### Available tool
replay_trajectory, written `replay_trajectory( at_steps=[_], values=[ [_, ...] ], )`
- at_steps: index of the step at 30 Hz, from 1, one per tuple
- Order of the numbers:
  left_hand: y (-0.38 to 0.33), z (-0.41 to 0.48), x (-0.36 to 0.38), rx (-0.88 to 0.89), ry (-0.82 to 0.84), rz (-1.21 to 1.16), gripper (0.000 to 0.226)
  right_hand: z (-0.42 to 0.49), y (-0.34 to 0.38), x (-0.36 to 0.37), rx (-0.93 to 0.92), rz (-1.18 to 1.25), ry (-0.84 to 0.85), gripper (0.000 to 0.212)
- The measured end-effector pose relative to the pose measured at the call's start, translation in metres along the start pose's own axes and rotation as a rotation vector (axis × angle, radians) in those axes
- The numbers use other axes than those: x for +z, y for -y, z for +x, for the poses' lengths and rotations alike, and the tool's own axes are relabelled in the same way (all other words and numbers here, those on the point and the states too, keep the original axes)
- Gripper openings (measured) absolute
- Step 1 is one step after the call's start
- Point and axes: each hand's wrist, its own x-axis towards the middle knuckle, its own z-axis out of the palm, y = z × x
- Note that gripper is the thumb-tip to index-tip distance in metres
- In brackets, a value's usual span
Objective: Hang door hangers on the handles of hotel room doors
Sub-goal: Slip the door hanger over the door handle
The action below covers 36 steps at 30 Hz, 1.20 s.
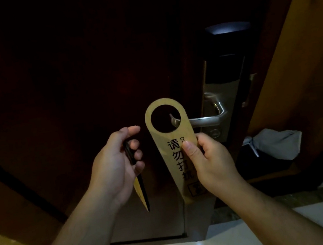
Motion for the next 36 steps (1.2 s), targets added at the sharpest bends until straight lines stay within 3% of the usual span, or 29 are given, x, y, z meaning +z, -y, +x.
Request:
replay_trajectory(
  at_steps=[5, 11, 20, 24, 36],
  values=[
    [0.016, 0.0, 0.012, 0.013, -0.044, 0.054, 0.025, 0.0, -0.018, -0.006, -0.134, -0.223, -0.096, 0.021],
    [0.028, 0.0, 0.022, 0.001, -0.039, 0.108, 0.029, -0.002, -0.028, -0.007, -0.194, -0.32, -0.179, 0.021],
    [0.031, 0.017, 0.045, -0.055, 0.105, 0.128, 0.044, 0.006, -0.031, -0.023, -0.282, -0.41, -0.203, 0.013],
    [0.033, 0.025, 0.052, -0.093, 0.157, 0.089, 0.039, 0.008, -0.026, -0.019, -0.317, -0.508, -0.201, 0.015],
    [0.035, 0.033, 0.053, -0.101, 0.13, 0.12, 0.042, 0.011, -0.05, -0.04, -0.303, -0.478, -0.226, 0.014]
  ],
)
